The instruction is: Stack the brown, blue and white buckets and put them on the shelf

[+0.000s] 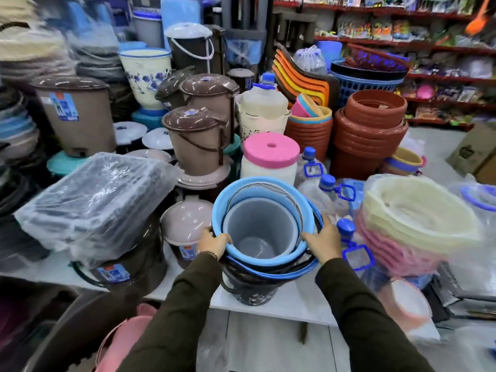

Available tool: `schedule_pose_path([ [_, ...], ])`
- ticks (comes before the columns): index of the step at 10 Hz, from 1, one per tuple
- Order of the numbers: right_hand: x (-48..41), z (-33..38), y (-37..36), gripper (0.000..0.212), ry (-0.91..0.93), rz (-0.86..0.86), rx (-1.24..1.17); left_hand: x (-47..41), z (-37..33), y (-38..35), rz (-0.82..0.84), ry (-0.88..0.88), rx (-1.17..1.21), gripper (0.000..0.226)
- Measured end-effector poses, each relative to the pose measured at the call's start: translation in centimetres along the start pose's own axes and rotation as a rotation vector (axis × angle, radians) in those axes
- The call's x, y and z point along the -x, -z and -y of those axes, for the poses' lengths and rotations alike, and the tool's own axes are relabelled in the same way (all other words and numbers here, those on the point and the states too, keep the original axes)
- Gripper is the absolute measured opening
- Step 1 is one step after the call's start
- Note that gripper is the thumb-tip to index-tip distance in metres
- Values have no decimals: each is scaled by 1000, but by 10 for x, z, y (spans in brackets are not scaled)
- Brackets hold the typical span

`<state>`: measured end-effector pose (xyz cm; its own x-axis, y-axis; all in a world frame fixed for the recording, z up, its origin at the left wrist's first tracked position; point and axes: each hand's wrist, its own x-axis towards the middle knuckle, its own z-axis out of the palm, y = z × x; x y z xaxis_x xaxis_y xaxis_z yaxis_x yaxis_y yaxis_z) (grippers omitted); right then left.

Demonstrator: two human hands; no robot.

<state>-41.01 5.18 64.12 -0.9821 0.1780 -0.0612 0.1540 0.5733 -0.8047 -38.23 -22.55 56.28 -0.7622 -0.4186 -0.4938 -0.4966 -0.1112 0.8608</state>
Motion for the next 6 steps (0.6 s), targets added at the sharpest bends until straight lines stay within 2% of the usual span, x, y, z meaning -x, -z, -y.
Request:
schedule_pose_path([
  [1,-17,-29,-26,79,-67,45,19,-32,25,-8,-17,79,-64,75],
  [2,-32,-68,-53,83,-144,97,69,-1,16,-19,-47,153,-270,72],
  [3,-28,-71,-59,88,-190,151,95,24,7,-23,-110,178,-429,54],
  [4,-31,-68,-64,90,-220,261,177,17,12,-22,-143,182,-508,58],
  [5,-40,-68,-65,95,-231,339,257,3,19,-23,-122,150,-593,68],
  [6,-61,-51,-59,99,-183,328,286,-5,2,-28,-230,-13,-658,86],
])
